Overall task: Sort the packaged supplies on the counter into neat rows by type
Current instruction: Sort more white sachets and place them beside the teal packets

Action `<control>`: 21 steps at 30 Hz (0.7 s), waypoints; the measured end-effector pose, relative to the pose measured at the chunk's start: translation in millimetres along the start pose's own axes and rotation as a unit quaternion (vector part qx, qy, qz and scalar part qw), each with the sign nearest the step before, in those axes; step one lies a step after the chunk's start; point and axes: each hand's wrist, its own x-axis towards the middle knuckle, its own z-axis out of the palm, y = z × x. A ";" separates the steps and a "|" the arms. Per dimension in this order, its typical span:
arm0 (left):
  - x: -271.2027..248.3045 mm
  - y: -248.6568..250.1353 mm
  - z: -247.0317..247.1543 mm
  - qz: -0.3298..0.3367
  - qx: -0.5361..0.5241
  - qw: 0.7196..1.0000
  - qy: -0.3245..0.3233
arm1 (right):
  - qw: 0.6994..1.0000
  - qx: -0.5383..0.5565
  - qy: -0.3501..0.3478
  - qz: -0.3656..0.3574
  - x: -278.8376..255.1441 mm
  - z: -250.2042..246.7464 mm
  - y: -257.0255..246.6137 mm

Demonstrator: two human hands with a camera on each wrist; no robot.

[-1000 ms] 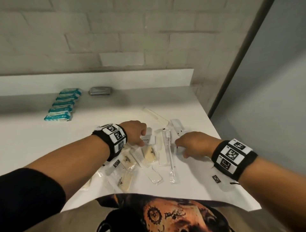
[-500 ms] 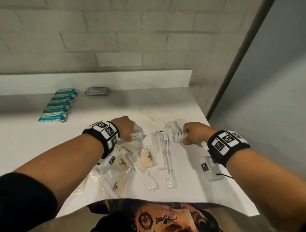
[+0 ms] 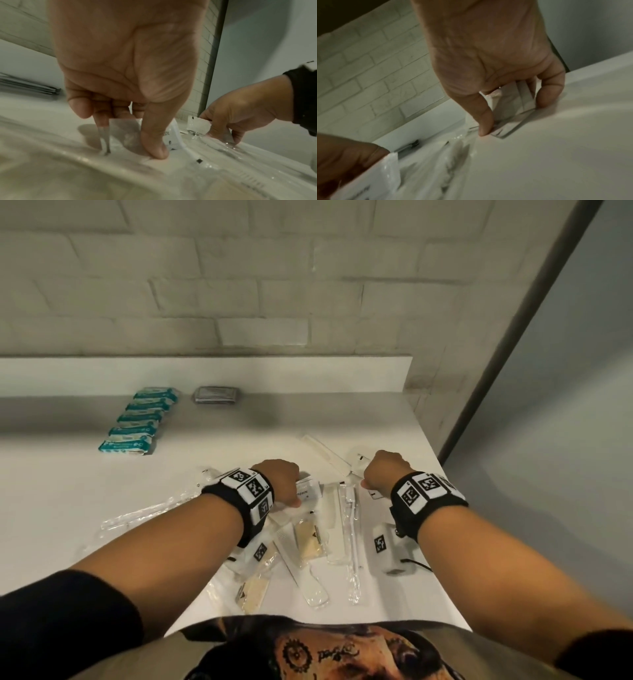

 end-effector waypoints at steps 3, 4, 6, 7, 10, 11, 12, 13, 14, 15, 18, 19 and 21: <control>-2.3 4.6 0.4 0.005 -0.015 1.000 -0.005 | 0.999 -0.008 -0.028 -0.020 0.9 0.5 0.2; -4.6 7.2 1.6 0.006 -0.026 1.000 -0.007 | 0.998 -0.027 -0.036 -0.032 -0.9 -0.1 1.5; -9.0 12.6 4.1 -0.001 -0.055 0.998 0.000 | 0.996 -0.055 -0.040 -0.054 -9.2 -2.7 3.5; -10.6 15.0 5.0 -0.002 -0.076 0.997 0.008 | 0.996 -0.053 -0.040 -0.060 -13.4 -3.1 5.1; -16.7 19.6 2.6 -0.010 -0.201 0.977 0.072 | 0.995 -0.007 -0.062 -0.075 -19.2 -5.0 10.1; -18.1 19.7 0.9 -0.015 -0.273 0.957 0.095 | 0.993 0.041 -0.077 -0.080 -18.0 -6.2 12.9; -20.7 19.9 -1.6 -0.013 -0.364 0.924 0.115 | 0.981 0.141 -0.098 -0.087 -19.2 -10.9 15.0; -26.0 20.5 -5.3 -0.003 -0.456 0.880 0.131 | 0.949 0.279 -0.109 -0.102 -22.7 -18.1 15.1; -32.1 21.9 -8.0 0.013 -0.534 0.834 0.136 | 0.895 0.414 -0.114 -0.118 -28.8 -26.4 13.1; -39.0 22.4 -11.6 0.031 -0.595 0.791 0.139 | 0.833 0.521 -0.123 -0.139 -38.7 -37.2 8.1; -57.0 23.9 -19.2 0.106 -0.735 0.662 0.102 | 0.747 0.612 -0.136 -0.220 -72.6 -58.8 -16.6; -63.0 24.7 -21.9 0.124 -0.768 0.623 0.082 | 0.755 0.596 -0.121 -0.245 -82.0 -60.0 -26.0; -75.6 26.4 -29.1 0.144 -0.815 0.558 0.061 | 0.782 0.565 -0.059 -0.257 -95.7 -58.5 -40.8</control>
